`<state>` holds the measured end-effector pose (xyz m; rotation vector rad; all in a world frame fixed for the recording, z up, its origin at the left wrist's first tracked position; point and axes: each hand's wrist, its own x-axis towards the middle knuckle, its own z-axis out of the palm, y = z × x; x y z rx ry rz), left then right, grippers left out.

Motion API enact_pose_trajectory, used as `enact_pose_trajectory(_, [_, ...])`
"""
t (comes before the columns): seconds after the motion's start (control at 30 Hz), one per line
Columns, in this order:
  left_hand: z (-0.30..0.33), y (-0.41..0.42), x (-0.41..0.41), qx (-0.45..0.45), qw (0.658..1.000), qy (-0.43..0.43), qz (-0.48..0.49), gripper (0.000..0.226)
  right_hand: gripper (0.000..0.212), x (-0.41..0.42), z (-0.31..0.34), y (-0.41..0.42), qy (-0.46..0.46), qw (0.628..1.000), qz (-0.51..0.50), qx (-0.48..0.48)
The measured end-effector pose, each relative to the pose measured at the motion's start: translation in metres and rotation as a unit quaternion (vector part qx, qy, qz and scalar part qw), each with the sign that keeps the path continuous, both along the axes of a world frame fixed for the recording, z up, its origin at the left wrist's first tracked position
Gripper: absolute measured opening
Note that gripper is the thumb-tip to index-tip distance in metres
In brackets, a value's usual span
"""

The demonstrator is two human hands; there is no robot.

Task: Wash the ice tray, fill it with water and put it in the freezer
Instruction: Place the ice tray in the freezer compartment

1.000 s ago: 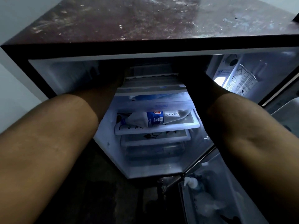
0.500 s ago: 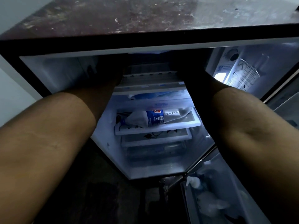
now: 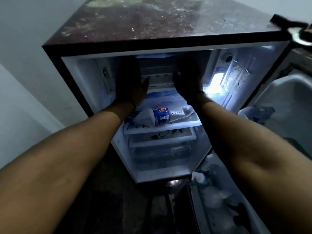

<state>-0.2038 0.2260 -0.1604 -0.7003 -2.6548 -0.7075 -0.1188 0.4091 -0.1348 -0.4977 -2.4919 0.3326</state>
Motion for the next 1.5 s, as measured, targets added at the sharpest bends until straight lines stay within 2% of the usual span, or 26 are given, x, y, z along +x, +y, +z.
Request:
enact_pose_trajectory(0.07, [0.008,-0.014,0.017,-0.03,0.998,0.041,-0.03,0.072,0.062,0.021,0.003,-0.012,-0.025,0.998,0.019,0.057])
enact_pose_trajectory(0.17, [0.021,-0.038,0.048,-0.116,0.984,0.123,-0.048,0.079,0.07,0.052,0.007,-0.034,-0.063,0.994,-0.004,0.089])
enact_pose_trajectory(0.27, [0.035,-0.052,0.077,-0.133,0.982,0.128,-0.03,0.081,0.071,0.082,0.015,-0.057,-0.073,0.995,-0.021,0.066])
enact_pose_trajectory(0.37, [0.046,-0.067,0.117,-0.15,0.976,0.152,-0.029,0.081,0.07,0.124,0.023,-0.083,-0.042,0.998,-0.012,0.044])
enact_pose_trajectory(0.57, [0.069,-0.094,0.192,-0.156,0.973,0.165,-0.03,0.084,0.068,0.216,0.046,-0.123,-0.037,0.997,-0.021,0.066])
enact_pose_trajectory(0.63, [0.081,-0.099,0.224,-0.154,0.974,0.16,-0.05,0.083,0.065,0.25,0.056,-0.133,-0.031,0.998,-0.027,0.049])
enact_pose_trajectory(0.77, [0.111,-0.093,0.283,-0.143,0.969,0.169,-0.11,0.077,0.043,0.31,0.095,-0.147,0.022,1.0,-0.006,0.0])
enact_pose_trajectory(0.9, [0.136,-0.074,0.331,-0.121,0.971,0.143,-0.145,0.063,0.029,0.364,0.148,-0.139,0.032,0.995,-0.073,0.061])
enact_pose_trajectory(0.97, [0.145,-0.064,0.352,-0.125,0.973,0.149,-0.123,0.057,0.031,0.386,0.173,-0.126,0.01,0.986,-0.106,0.128])
enact_pose_trajectory(1.03, [0.151,-0.055,0.369,-0.119,0.979,0.138,-0.094,0.058,0.035,0.4,0.195,-0.111,-0.059,0.969,-0.197,0.135])
enact_pose_trajectory(1.1, [0.152,-0.047,0.388,-0.126,0.981,0.126,-0.079,0.06,0.056,0.418,0.209,-0.095,-0.189,0.932,-0.306,0.048])
enact_pose_trajectory(1.17, [0.149,-0.044,0.402,-0.128,0.982,0.12,-0.07,0.061,0.072,0.433,0.214,-0.084,-0.278,0.897,-0.342,-0.037])
enact_pose_trajectory(1.23, [0.146,-0.048,0.412,-0.126,0.984,0.111,-0.06,0.06,0.074,0.444,0.214,-0.077,-0.303,0.896,-0.32,-0.046])
enact_pose_trajectory(1.33, [0.141,-0.058,0.42,-0.129,0.985,0.108,-0.044,0.058,0.057,0.452,0.226,-0.065,-0.269,0.93,-0.248,-0.019])
enact_pose_trajectory(1.43, [0.142,-0.069,0.422,-0.12,0.987,0.107,-0.02,0.056,0.053,0.453,0.24,-0.065,-0.271,0.945,-0.18,-0.033])
enact_pose_trajectory(1.5, [0.147,-0.077,0.42,-0.104,0.988,0.118,-0.003,0.055,0.049,0.448,0.239,-0.072,-0.27,0.948,-0.168,0.011])
